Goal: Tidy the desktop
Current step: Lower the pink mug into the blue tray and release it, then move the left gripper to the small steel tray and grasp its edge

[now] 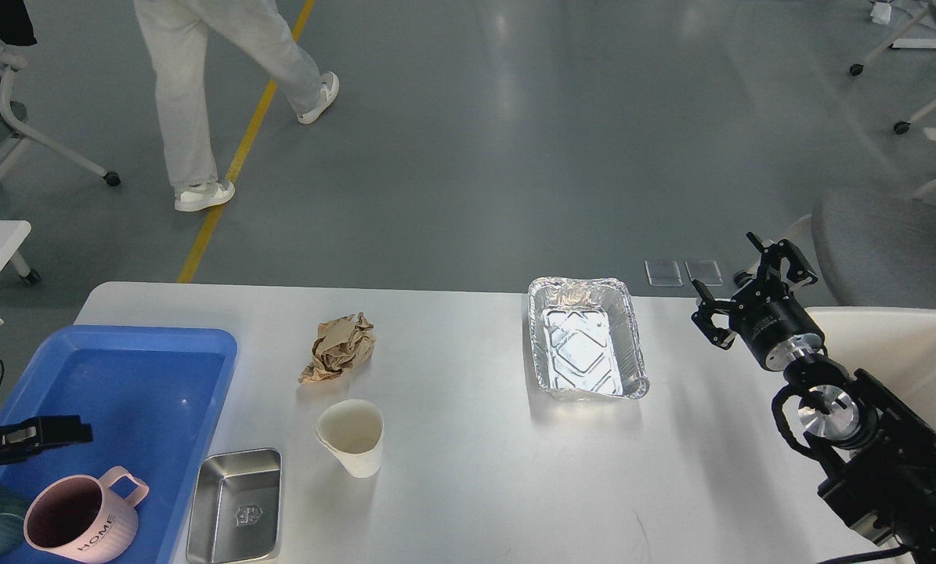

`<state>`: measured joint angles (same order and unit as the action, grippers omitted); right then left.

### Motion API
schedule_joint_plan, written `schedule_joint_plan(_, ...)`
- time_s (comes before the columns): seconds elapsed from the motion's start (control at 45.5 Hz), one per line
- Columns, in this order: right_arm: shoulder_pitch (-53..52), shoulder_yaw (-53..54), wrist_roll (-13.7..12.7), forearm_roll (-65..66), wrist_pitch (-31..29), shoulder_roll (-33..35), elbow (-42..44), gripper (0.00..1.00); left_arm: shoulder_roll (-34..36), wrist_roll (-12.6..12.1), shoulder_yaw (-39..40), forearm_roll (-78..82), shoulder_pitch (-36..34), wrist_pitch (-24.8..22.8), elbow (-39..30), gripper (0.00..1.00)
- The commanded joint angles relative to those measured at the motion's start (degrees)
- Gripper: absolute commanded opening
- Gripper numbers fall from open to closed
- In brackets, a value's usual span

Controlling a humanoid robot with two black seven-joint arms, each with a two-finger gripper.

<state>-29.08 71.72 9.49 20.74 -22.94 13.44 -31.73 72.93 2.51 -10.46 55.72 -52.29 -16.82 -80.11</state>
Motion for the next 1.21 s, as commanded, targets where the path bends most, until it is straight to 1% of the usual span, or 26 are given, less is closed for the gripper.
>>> schedule_joint_plan(0.0, 0.0, 0.0, 0.0, 0.0, 0.1, 0.0, 0.0, 1.00, 0.9, 0.4, 3.0, 0.1, -0.3, -1.9, -3.3, 0.87)
schedule_joint_plan(0.088, 0.1, 0.0, 0.0, 0.0, 0.1, -0.1, 0.0, 1.00, 4.5, 0.2, 5.8, 0.2, -0.4, -3.5, -7.5, 0.87)
schedule_joint_plan(0.176, 0.0, 0.0, 0.0, 0.0, 0.1, -0.1, 0.0, 1.00, 8.3, 0.1, 9.5, 0.3, -0.5, -6.1, -11.5, 0.87)
schedule_joint_plan(0.286, 0.0, 0.0, 0.0, 0.0, 0.1, -0.2, -0.1, 1.00, 12.7, 0.4, 15.6, 0.1, -0.6, -11.7, -14.0, 0.87)
schedule_joint_plan(0.395, 0.1, 0.0, 0.0, 0.0, 0.2, -0.6, -0.1, 1.00, 16.0, 0.7, 20.3, -0.3, -0.6, -17.8, -15.3, 0.87)
schedule_joint_plan(0.527, 0.0, 0.0, 0.0, 0.0, 0.1, -0.6, 0.0, 1.00, 19.1, 0.8, 23.9, -0.5, -0.6, -21.9, -15.6, 0.87)
schedule_joint_plan(0.615, 0.1, 0.0, 0.0, 0.1, 0.1, -0.6, 0.0, 1.00, 20.3, 0.9, 25.8, -0.7, -0.8, -25.6, -15.6, 0.87)
schedule_joint_plan(0.747, 0.0, 0.0, 0.0, 0.1, 0.1, -0.6, 0.0, 1.00, 22.5, 3.2, 30.1, -3.6, -2.2, -32.6, -15.6, 0.88)
schedule_joint_plan(0.835, -0.1, 0.0, 0.0, 0.1, 0.1, -0.6, 0.0, 1.00, 24.1, 3.4, 33.0, -5.5, -4.2, -37.8, -15.6, 0.88)
schedule_joint_plan(0.966, 0.0, -0.1, 0.0, 0.1, 0.1, -0.6, 0.0, 1.00, 26.0, 3.4, 35.2, -6.9, -8.3, -38.2, -15.4, 0.89)
schedule_joint_plan(1.054, 0.0, -0.1, 0.0, 0.1, 0.1, -0.7, 0.0, 1.00, 26.6, 3.0, 35.2, -7.1, -11.1, -38.2, -15.3, 0.90)
schedule_joint_plan(1.186, 0.0, -0.7, 0.0, 0.1, 0.1, -0.7, 0.0, 1.00, 26.2, 2.6, 34.6, -7.1, -11.4, -38.2, -15.2, 0.90)
